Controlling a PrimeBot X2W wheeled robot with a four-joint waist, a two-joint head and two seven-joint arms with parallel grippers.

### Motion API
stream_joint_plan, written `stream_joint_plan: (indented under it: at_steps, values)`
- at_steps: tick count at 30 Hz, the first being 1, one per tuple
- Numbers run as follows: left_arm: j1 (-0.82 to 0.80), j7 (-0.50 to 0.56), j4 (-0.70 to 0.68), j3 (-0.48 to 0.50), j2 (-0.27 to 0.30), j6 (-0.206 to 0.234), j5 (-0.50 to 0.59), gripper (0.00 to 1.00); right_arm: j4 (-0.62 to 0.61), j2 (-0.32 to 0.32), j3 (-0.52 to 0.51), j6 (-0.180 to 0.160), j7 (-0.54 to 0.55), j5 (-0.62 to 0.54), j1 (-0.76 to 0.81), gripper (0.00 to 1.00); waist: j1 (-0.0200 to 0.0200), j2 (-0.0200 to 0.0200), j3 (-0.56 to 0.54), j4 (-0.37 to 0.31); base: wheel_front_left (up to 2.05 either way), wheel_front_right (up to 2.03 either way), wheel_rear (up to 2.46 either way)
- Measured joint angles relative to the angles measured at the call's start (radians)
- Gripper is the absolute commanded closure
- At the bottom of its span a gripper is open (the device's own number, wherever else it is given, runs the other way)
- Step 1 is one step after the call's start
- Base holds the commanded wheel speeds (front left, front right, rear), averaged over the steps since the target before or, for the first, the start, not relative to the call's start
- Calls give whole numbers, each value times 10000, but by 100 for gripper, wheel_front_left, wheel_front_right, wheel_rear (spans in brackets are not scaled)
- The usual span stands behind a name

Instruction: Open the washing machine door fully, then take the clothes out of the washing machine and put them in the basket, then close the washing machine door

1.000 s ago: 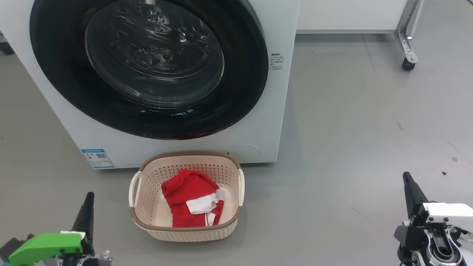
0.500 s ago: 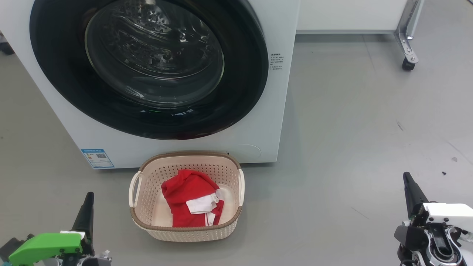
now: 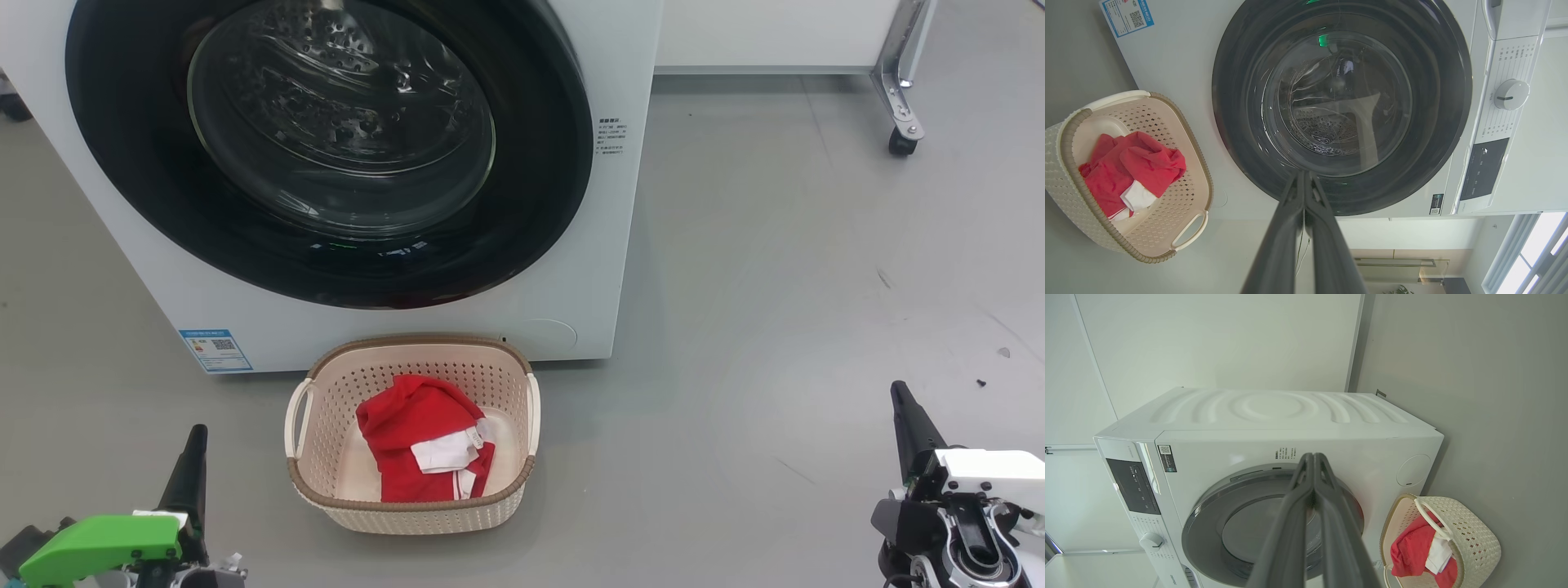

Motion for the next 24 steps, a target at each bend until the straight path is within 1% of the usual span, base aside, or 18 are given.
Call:
stream_joint_plan:
  at_steps: [7, 24]
  values:
    - [-2, 2, 0, 6, 0, 0, 0, 100, 6, 2, -8, 50, 10, 0, 0, 100, 0, 0, 0, 0, 0, 0, 0]
    - [-4, 2, -4, 17, -2, -2, 0, 100, 4, 8, -21, 50, 12, -2, -2, 100, 0, 0, 1, 0, 0, 0, 0]
